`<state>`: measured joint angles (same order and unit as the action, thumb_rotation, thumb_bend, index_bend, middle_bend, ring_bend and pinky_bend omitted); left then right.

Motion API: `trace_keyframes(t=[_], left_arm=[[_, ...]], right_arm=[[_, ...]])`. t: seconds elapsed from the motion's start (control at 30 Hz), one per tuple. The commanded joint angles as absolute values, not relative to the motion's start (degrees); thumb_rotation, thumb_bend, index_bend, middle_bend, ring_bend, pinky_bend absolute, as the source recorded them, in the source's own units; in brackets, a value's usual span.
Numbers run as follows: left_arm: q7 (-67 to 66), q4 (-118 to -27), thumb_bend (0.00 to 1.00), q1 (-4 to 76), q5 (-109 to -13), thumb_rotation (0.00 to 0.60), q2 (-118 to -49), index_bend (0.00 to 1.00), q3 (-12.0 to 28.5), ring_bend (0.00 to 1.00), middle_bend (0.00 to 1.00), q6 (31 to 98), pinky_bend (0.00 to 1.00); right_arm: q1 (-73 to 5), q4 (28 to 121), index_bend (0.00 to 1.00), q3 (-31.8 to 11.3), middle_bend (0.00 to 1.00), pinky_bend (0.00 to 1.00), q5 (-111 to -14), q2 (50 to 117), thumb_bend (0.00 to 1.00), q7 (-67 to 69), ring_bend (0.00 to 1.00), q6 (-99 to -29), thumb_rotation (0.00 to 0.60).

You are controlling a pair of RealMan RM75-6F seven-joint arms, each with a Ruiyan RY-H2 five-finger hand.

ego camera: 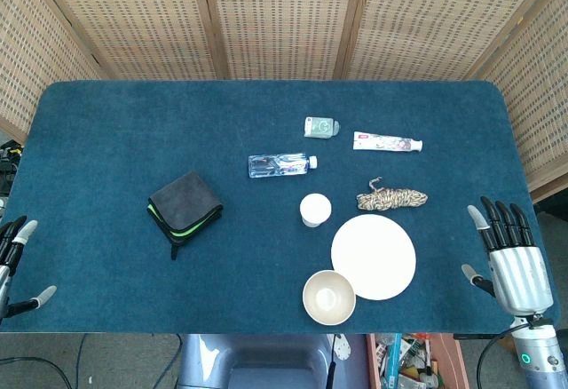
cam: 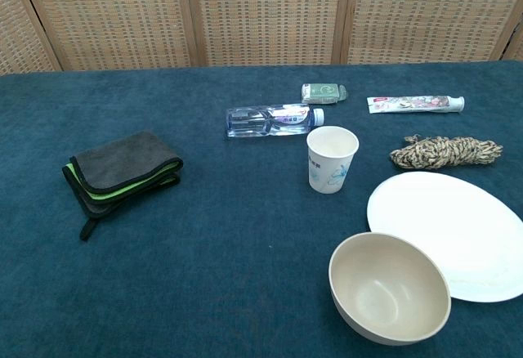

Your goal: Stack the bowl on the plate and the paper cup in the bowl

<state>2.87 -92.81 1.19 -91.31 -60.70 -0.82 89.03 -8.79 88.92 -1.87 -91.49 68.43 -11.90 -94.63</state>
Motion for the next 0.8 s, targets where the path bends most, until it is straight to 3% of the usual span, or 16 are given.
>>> trace_keyframes(t=[0.03, 0.2, 0.43, 0.67, 0.8], left_arm=[[2.45, -92.91, 0.00, 1.31, -91.23, 0.600, -60.80, 0.00, -0.83, 0.00, 0.00, 88.78, 0.00], [1.99, -93.10, 0.00, 1.42, -90.86, 0.600, -60.91, 0.00, -0.78, 0.00, 0.00, 88.39, 0.00], [1.59, -93.09, 0.00, 1.65, -90.20, 0.600, -61.07, 0.00, -0.73, 0.00, 0.00, 87.57, 0.00], [1.26, -93.59, 0.00, 1.92, -89.85, 0.600, -61.02, 0.00, -0.63, 0.00, 0.00, 87.02, 0.00], [1.20, -93.55, 0.00, 2.09, -89.46, 0.600, -60.99, 0.00, -0.58, 0.00, 0.00, 86.56, 0.00]], right_arm=[[-8.78, 88.81, 0.00, -2.15, 0.00, 0.00, -91.69, 68.21, 0.00, -11.59, 0.00, -94.31, 0.600], [-9.77, 88.88, 0.00, -0.67, 0.00, 0.00, -94.50, 67.26, 0.00, -7.95, 0.00, -91.84, 0.600], [-16.59, 85.42, 0.01, 6.71, 0.00, 0.00, -109.26, 63.95, 0.00, 9.15, 0.00, -84.68, 0.600], [-22.74, 78.58, 0.17, 7.98, 0.00, 0.00, -118.81, 69.91, 0.00, 5.26, 0.00, -79.24, 0.600], [-25.63, 76.15, 0.21, 8.17, 0.00, 0.00, -121.13, 73.01, 0.00, 2.84, 0.00, -75.98, 0.600]])
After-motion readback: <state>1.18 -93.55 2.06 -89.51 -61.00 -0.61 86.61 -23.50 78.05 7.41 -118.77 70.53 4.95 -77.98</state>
